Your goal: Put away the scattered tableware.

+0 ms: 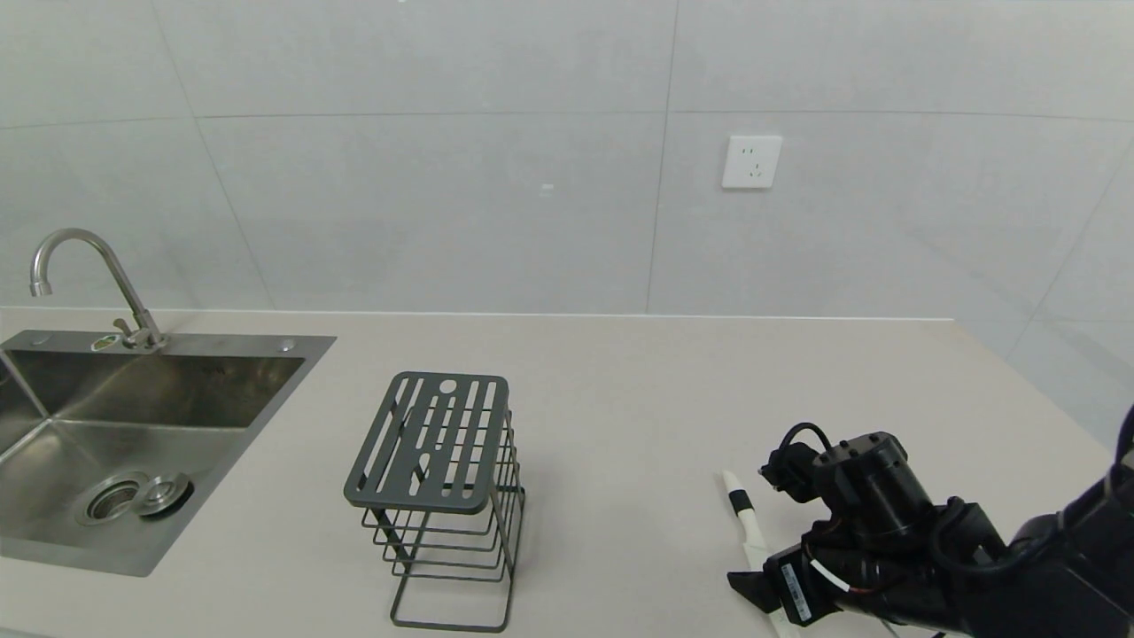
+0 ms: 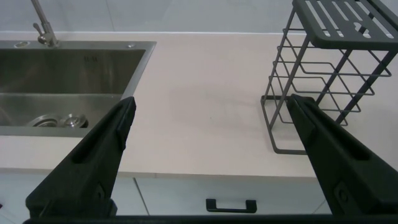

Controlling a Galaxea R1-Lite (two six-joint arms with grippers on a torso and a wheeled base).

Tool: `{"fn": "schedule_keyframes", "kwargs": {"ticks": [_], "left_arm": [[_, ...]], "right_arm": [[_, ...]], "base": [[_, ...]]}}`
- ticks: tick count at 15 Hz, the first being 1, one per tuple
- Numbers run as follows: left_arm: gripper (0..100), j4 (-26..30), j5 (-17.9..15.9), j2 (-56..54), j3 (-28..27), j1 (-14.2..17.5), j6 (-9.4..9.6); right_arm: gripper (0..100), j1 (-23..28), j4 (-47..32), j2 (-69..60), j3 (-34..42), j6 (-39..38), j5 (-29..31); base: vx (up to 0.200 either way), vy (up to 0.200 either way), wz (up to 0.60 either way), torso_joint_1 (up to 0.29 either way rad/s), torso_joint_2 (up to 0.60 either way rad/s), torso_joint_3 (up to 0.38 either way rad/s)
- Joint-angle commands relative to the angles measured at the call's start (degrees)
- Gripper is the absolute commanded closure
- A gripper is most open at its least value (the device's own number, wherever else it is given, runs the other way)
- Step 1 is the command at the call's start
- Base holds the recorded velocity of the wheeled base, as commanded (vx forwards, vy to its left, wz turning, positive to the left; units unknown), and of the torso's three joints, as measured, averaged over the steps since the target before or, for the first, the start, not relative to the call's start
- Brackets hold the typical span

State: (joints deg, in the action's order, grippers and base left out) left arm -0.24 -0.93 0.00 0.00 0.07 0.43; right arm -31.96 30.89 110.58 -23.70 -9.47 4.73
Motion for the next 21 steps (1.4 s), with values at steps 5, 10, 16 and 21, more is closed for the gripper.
{"fn": "schedule_keyframes", "kwargs": {"ticks": [5,10,16,21], "left_arm": [[0,-0.02,-0.04,0.09,0.00,0.01,0.01],[0,-0.02,-0.04,0.00,0.00,0.01,0.01],[0,-0.02,0.05,0.00,0.00,0.01,0.01],[0,-0.02,0.05,0.09,0.00,0.01,0.10]], "right_arm": [[0,-0.91,0.05,2.89,-2.32,0.16,2.39],[0,-2.84,0.13,5.87,-2.67,0.42,2.65],[0,-2.05,0.22,6.67,-3.28,0.60,4.06],[100,-2.14,0.22,8.07,-3.11,0.60,5.29]], "base": [[0.000,0.000,0.00,0.000,0.00,0.000],[0.000,0.000,0.00,0.000,0.00,0.000],[0.000,0.000,0.00,0.000,0.00,0.000],[0.000,0.000,0.00,0.000,0.00,0.000]]}}
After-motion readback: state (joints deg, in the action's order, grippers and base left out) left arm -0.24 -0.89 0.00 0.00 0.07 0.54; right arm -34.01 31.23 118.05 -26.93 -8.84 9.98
